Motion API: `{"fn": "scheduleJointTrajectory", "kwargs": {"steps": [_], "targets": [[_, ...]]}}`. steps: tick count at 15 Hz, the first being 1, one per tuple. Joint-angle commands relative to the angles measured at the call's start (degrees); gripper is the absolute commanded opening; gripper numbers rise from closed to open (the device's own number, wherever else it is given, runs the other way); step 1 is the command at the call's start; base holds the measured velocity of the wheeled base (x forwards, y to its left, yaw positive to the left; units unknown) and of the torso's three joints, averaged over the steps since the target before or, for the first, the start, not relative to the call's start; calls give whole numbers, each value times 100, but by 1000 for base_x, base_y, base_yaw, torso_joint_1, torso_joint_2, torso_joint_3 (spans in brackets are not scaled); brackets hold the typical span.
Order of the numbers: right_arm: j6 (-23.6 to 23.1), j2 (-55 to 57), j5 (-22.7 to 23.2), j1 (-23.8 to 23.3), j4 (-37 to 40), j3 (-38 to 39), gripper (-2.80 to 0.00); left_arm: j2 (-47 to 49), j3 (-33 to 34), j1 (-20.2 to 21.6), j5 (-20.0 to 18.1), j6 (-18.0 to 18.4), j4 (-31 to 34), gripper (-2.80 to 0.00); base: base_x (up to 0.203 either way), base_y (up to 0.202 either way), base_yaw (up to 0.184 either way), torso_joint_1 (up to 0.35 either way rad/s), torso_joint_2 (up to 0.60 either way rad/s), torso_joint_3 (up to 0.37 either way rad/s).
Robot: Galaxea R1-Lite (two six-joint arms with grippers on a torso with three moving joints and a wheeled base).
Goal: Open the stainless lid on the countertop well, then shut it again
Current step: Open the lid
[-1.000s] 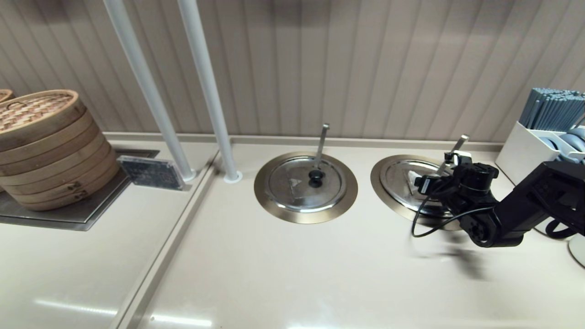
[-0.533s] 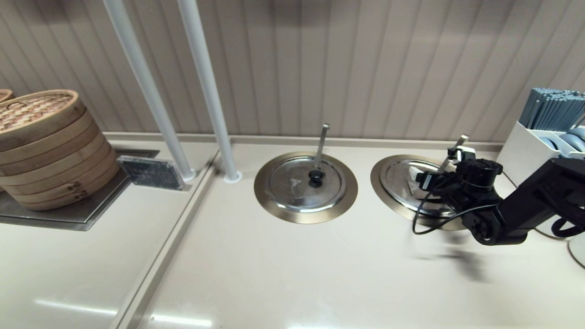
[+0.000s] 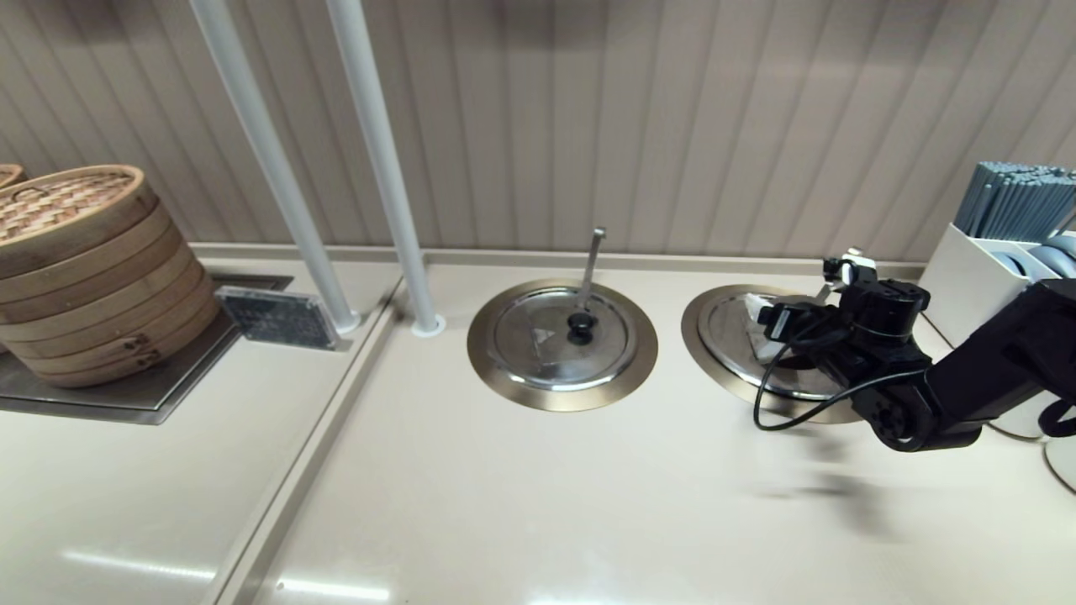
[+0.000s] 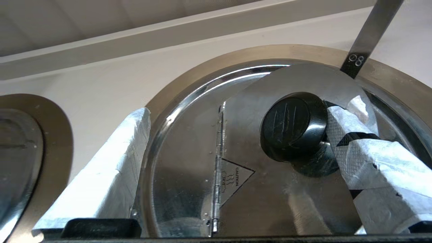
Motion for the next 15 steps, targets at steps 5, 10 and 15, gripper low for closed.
{"fn": "scheduleJointTrajectory", "kwargs": {"steps": [5, 10, 15], "targets": [[152, -377, -20, 365, -36, 217, 0, 0, -1, 1, 0, 0, 0, -280, 0, 0, 0, 0, 0, 0], [249, -572, -20, 834, -42, 477, 0, 0, -1, 1, 0, 0, 0, -280, 0, 0, 0, 0, 0, 0], [399, -915, -29, 1197, -39, 750, 0, 0, 7, 1, 0, 0, 0, -280, 0, 0, 0, 0, 0, 0]]}}
